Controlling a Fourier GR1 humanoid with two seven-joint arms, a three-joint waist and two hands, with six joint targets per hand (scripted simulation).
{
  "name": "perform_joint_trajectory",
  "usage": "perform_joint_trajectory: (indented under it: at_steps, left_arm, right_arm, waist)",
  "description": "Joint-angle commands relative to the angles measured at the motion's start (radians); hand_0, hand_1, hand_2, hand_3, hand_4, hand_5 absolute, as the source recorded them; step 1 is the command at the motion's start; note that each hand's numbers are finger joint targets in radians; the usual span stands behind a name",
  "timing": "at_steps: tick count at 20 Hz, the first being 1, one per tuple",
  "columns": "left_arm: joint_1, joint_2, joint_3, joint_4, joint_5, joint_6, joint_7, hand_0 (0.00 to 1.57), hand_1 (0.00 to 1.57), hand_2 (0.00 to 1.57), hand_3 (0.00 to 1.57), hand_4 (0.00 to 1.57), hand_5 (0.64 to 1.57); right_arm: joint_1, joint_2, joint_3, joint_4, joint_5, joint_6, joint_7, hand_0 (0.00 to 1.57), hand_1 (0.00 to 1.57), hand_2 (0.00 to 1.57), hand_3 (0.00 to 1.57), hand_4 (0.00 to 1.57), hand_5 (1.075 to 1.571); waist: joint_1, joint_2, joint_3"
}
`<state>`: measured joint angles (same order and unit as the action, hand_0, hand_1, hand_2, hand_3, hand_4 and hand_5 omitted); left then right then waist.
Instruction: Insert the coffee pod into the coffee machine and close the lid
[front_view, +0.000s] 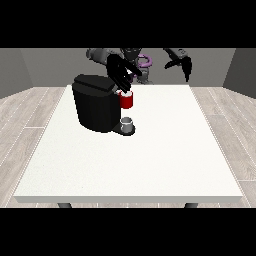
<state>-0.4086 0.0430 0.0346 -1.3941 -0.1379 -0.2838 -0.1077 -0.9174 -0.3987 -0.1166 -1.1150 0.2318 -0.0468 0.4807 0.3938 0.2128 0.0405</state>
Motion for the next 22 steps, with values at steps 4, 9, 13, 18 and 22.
perform_joint_trajectory:
  at_steps: [4, 9, 13, 18, 22]
  left_arm:
    - [-0.060, -0.010, -0.024, -0.007, 0.001, -0.017, 0.000, 0.00, 0.00, 0.00, 0.00, 0.37, 1.571]
    - [-0.111, -0.004, -0.019, -0.029, 0.030, -0.047, 0.006, 0.00, 0.00, 0.00, 0.00, 0.36, 1.571]
    - [-0.134, 0.003, 0.000, -0.022, 0.020, -0.020, -0.007, 0.00, 0.00, 0.00, 0.00, 0.22, 1.571]
    - [-0.050, 0.023, 0.003, -0.057, 0.049, -0.061, -0.012, 0.00, 0.00, 0.00, 0.00, 0.30, 1.571]
    - [-0.056, 0.048, 0.042, -0.039, 0.065, -0.056, 0.022, 0.00, 0.00, 0.00, 0.00, 0.35, 1.571]
  right_arm:
    - [-0.131, 0.063, 0.021, -0.063, -0.029, 0.020, -0.138, 0.00, 0.00, 0.00, 0.00, 0.00, 1.571]
    - [-0.172, 0.065, -0.017, -0.053, -0.049, 0.002, -0.175, 0.00, 0.00, 0.00, 0.00, 0.00, 1.571]
    - [-0.232, 0.110, -0.006, -0.012, -0.044, -0.024, -0.231, 0.00, 0.00, 0.00, 0.00, 0.00, 1.571]
    - [-0.214, 0.128, -0.011, 0.062, -0.054, -0.011, -0.309, 0.00, 0.00, 0.00, 0.00, 0.00, 1.571]
    - [-0.211, 0.173, 0.013, 0.076, -0.064, 0.008, -0.364, 0.00, 0.00, 0.00, 0.00, 0.00, 1.571]
  waist:
    - [0.164, 0.074, -0.0383]
    - [0.208, 0.115, -0.0396]
    - [0.188, 0.174, -0.0407]
    - [0.163, 0.132, -0.0407]
    - [0.102, 0.103, -0.0406]
